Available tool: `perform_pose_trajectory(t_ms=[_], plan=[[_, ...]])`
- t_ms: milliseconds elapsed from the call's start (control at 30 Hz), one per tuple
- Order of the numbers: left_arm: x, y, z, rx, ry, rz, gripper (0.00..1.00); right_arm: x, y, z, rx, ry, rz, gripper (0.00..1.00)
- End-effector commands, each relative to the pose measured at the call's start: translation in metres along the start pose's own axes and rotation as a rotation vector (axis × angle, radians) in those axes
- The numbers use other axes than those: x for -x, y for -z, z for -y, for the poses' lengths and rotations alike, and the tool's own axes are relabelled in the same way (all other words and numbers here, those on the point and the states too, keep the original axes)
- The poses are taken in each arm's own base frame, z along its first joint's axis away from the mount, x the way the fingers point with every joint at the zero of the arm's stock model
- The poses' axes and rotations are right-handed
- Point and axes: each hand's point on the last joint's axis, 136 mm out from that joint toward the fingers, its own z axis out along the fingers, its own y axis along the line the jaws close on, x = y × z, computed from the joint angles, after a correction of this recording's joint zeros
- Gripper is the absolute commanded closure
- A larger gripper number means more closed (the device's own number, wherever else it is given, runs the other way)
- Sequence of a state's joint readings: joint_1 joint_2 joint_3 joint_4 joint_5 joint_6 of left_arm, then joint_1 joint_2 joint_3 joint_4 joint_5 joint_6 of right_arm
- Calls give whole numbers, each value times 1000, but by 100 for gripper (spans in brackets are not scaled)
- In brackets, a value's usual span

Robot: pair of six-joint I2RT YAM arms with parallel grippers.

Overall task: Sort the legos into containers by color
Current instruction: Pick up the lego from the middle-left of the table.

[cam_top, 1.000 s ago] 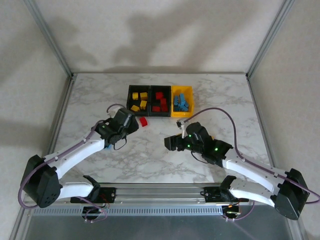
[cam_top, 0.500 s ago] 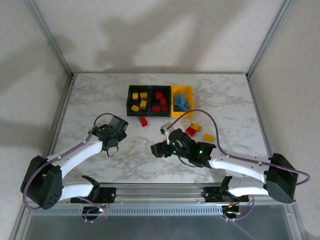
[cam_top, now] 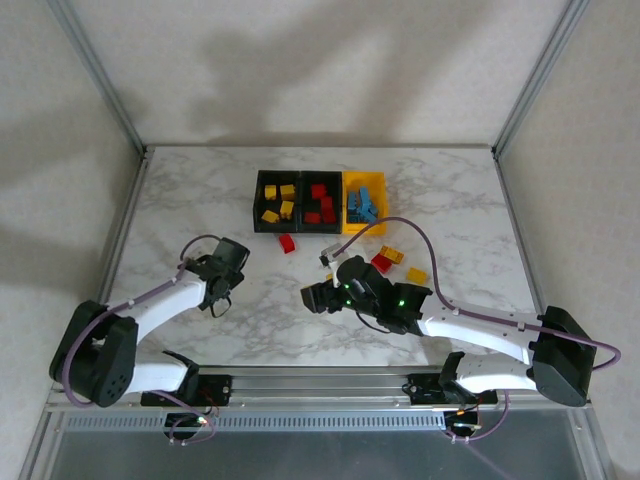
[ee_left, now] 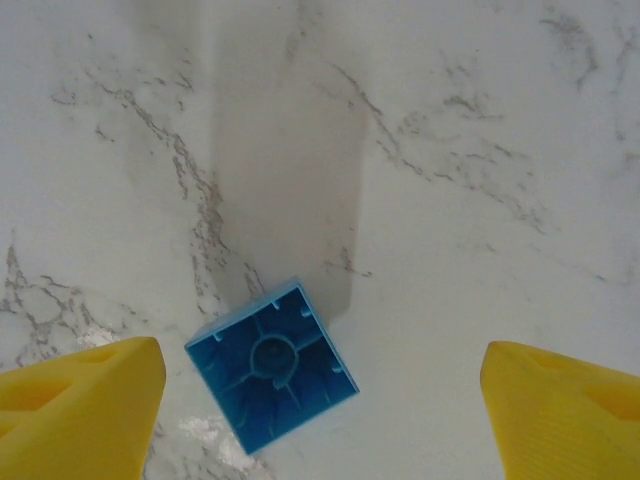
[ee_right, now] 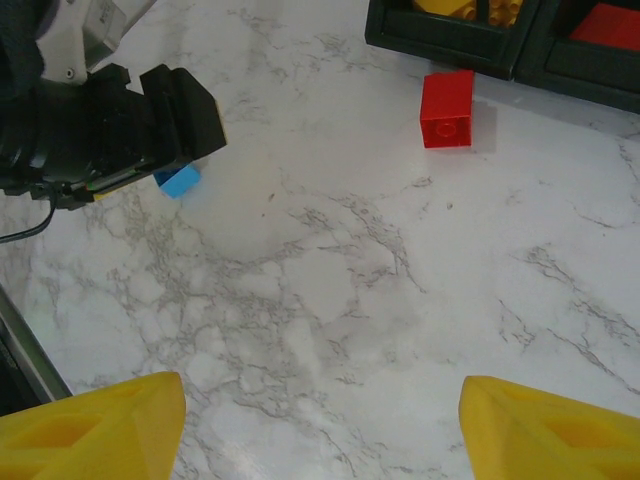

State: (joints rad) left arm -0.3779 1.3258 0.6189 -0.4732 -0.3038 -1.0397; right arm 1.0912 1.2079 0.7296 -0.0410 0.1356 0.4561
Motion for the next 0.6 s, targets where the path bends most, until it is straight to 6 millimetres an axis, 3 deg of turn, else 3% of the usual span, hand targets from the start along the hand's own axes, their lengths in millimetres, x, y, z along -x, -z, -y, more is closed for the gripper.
perform_pose_trajectory(t_ms=[0, 133, 300, 567], plan=[[1, -9, -1, 28, 4, 4, 19, 18, 7, -7, 1, 10, 52, 27], [-3, -16, -6, 43, 8, 0, 25, 17, 8, -5, -11, 12, 52, 27], [-2, -22, -8, 61, -4, 7, 45, 18, 8, -4, -12, 14, 54, 27], [-10, -26, -7, 52, -21, -29, 64, 17, 11, 0, -31, 11, 58, 28]])
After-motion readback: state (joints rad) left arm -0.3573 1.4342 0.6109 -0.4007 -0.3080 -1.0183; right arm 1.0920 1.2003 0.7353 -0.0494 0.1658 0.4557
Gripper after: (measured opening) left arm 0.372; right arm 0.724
